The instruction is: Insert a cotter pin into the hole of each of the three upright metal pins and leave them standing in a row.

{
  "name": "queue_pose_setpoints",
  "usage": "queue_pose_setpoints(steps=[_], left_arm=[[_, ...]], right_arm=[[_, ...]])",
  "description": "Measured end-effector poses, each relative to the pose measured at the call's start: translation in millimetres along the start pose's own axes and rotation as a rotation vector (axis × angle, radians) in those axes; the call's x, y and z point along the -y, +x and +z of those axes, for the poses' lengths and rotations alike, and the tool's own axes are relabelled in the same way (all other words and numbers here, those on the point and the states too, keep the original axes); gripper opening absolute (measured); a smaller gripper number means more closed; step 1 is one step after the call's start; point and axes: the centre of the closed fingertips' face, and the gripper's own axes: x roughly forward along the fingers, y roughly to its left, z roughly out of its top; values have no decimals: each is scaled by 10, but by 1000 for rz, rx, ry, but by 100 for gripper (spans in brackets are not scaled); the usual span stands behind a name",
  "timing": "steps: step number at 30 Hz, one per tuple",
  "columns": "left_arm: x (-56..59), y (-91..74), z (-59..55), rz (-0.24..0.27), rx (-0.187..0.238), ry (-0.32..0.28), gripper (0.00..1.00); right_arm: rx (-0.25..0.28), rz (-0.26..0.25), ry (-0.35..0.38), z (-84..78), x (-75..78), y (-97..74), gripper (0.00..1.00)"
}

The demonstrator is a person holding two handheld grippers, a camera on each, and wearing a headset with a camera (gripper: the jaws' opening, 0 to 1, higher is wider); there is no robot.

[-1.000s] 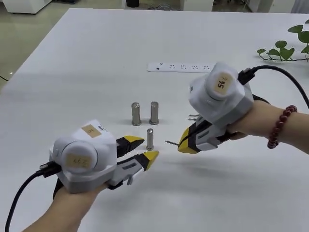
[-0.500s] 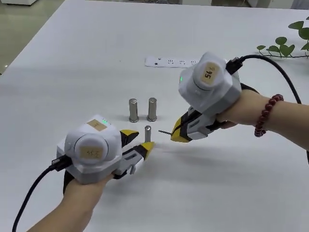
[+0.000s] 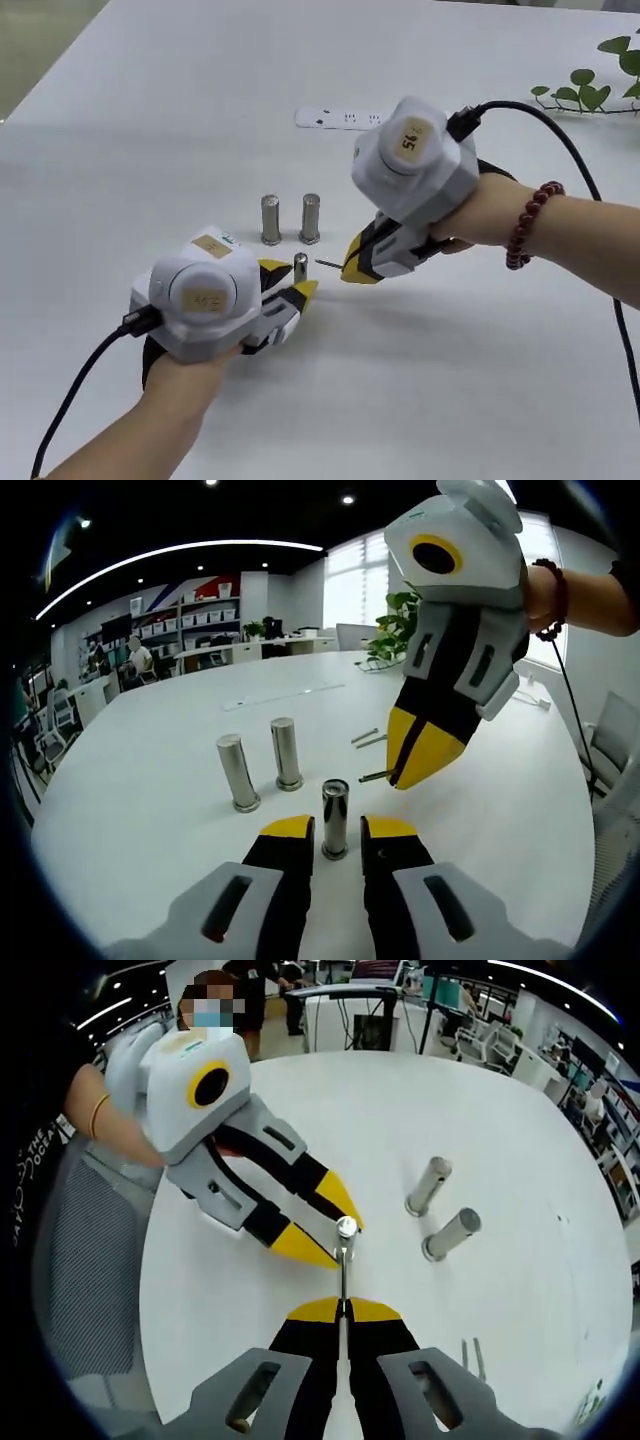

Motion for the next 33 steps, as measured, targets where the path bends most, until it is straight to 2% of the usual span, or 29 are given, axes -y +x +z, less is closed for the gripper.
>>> queue_pose_setpoints(steps=[15, 22, 29, 33], left_arm=[[-20, 60, -47, 10, -10, -10, 6], [-19, 72, -51, 10, -8, -1, 6], [-18, 78, -50, 18, -7, 31, 6], [-27, 78, -48, 19, -4, 26, 6]], right_arm=[[-5, 12, -7, 35, 13, 75, 0], [-5, 12, -4, 37, 25, 82, 0], [2, 9, -8, 69, 37, 74, 0], [-4, 7, -17, 78, 35, 73, 0]])
